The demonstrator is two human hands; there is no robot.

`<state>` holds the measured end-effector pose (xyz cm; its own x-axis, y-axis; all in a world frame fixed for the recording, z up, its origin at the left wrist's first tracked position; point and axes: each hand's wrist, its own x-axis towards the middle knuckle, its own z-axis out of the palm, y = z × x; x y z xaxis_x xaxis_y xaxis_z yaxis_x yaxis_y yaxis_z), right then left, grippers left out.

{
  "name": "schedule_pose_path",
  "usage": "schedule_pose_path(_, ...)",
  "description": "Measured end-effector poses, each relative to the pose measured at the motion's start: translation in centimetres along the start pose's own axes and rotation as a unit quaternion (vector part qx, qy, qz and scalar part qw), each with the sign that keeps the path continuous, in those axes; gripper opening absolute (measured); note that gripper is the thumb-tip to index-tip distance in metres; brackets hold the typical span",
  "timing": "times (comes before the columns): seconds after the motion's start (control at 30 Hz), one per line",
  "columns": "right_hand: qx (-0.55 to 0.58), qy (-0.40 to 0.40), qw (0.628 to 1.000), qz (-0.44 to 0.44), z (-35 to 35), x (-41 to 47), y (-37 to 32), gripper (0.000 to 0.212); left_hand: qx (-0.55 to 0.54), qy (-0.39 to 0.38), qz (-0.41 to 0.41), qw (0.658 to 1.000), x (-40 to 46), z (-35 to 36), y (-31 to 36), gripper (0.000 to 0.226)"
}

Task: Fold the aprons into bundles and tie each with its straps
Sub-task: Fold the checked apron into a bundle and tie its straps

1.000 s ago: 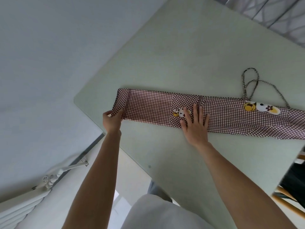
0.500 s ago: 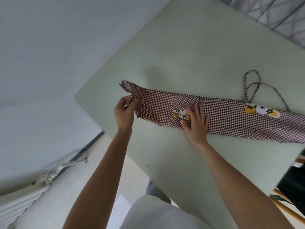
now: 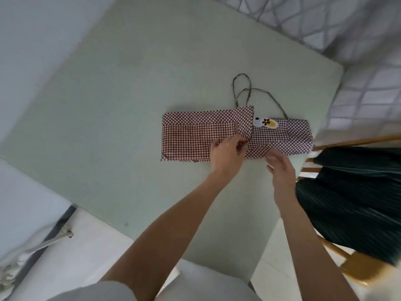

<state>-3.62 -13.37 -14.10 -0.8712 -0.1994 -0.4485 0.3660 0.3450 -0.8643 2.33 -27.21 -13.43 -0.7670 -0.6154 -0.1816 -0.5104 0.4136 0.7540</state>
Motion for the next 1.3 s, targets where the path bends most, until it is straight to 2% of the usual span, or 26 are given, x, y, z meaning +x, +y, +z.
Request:
schedule_pose_path(0.07,-0.022,-0.009,1.000,0.016,-1.5,0.9,-0.5,0.019,0.088,-0.058,-0.016,0.994,0.1,2.2,-0.8,0.025)
schedule_pose_path(0.17,-0.028,-0.057,0.998,0.024,-1.8,2.5,-1.2,0.019,0.107,-0.107,0.022,0.988,-0.2,2.6,-1.3,0.039)
schedule_pose_path(0.23,-0.074,-0.095,0.993,0.007,-0.9,3.5,-1.5,0.026,0.094,-0.069,0.064,0.991,-0.9,1.3,-1.9,0.043)
schedule_pose_path(0.3,-0.172,-0.115,0.978,-0.027,0.6,4.3,-1.6,0.035,0.092,0.059,0.076,0.991,-2.0,-0.5,-3.5,0.044)
schedule_pose_path(0.37,-0.268,-0.102,0.954,-0.081,2.1,5.0,-1.5,0.042,0.107,0.187,0.012,0.976,-3.5,-2.5,-5.8,0.056)
schedule_pose_path(0.4,-0.311,-0.091,0.940,-0.105,2.7,5.1,-1.4,0.045,0.114,0.222,-0.048,0.967,-4.3,-3.5,-6.9,0.065)
schedule_pose_path(0.43,-0.346,-0.078,0.927,-0.121,3.2,5.3,-1.2,0.049,0.111,0.227,-0.121,0.960,-5.0,-4.3,-7.9,0.073)
schedule_pose_path(0.5,-0.399,-0.054,0.906,-0.129,3.8,5.5,-1.2,0.054,0.086,0.175,-0.269,0.943,-5.7,-5.5,-9.3,0.083)
schedule_pose_path(0.53,-0.421,-0.044,0.897,-0.127,4.1,5.5,-1.2,0.055,0.074,0.145,-0.314,0.935,-5.8,-5.8,-9.7,0.085)
schedule_pose_path(0.6,-0.449,-0.032,0.885,-0.121,4.8,5.3,-1.5,0.054,0.046,0.117,-0.343,0.931,-5.5,-6.2,-10.7,0.078)
schedule_pose_path(0.7,-0.444,-0.027,0.890,-0.101,5.7,5.2,-1.6,0.051,-0.035,0.136,-0.326,0.935,-4.9,-6.3,-11.1,0.064)
schedule_pose_path(0.8,-0.388,-0.030,0.919,-0.059,5.9,5.8,-1.3,0.041,-0.211,0.199,-0.267,0.919,-4.6,-6.3,-10.1,0.053)
schedule_pose_path(0.87,-0.352,-0.046,0.933,-0.053,5.8,6.4,-1.1,0.033,-0.294,0.187,-0.217,0.912,-4.5,-5.9,-9.0,0.056)
schedule_pose_path(0.93,-0.336,-0.053,0.939,-0.059,5.8,6.7,-0.9,0.028,-0.309,0.171,-0.186,0.917,-4.3,-5.0,-8.4,0.062)
schedule_pose_path(1.03,-0.284,-0.039,0.954,-0.083,5.4,6.5,-1.1,0.020,-0.299,0.206,-0.189,0.912,-3.6,-3.5,-7.7,0.061)
schedule_pose_path(1.13,-0.245,-0.017,0.964,-0.106,4.3,6.5,-2.0,0.024,-0.245,0.248,-0.194,0.917,-3.2,-2.7,-7.4,0.052)
schedule_pose_path(1.23,-0.260,0.034,0.958,-0.114,1.3,7.7,-2.6,0.026,-0.082,0.206,-0.092,0.971,-3.3,-2.3,-8.6,0.055)
schedule_pose_path(1.3,-0.292,0.073,0.949,-0.097,-1.5,8.9,-2.2,0.030,0.039,0.152,0.007,0.988,-3.5,-2.2,-9.7,0.055)
